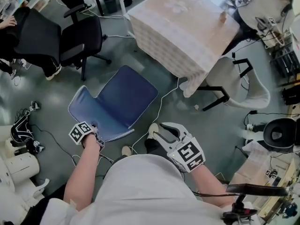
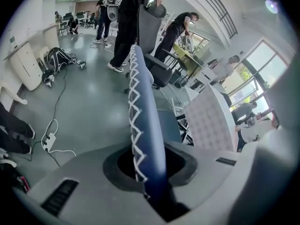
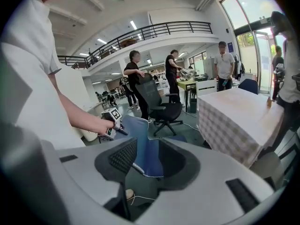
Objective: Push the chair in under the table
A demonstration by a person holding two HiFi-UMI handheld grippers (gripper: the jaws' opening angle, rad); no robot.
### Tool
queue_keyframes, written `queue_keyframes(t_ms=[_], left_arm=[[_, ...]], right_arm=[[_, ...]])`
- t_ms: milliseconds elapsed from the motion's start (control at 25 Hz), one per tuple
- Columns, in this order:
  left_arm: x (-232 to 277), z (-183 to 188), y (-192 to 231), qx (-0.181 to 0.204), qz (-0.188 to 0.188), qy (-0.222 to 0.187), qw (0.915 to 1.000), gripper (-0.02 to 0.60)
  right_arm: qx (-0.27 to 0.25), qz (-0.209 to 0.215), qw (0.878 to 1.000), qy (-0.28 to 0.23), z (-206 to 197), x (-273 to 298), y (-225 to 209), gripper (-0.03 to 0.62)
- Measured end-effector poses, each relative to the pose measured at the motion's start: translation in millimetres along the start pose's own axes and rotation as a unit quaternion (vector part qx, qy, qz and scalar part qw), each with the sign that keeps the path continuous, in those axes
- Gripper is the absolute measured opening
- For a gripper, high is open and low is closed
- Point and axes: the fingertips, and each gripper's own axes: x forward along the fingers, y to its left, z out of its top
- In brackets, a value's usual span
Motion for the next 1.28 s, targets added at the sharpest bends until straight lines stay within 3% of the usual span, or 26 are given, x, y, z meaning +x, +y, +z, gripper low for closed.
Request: queue_keyframes(t_ms=[760, 1280], left_arm=[[76.1, 11.2, -188.0, -0.041, -0.033, 0.004, 0.9986, 0.081], [118.1, 15.1, -286.3, -0.049, -0.06, 0.011, 0.9969, 0.084]], right_arm=[[0.041, -0.036, 0.998, -0.004, -12.1, -37.0, -95.3, 0.152], [0.07, -0.047, 0.996, 0.006, -27.2, -46.3, -125.1, 0.152]])
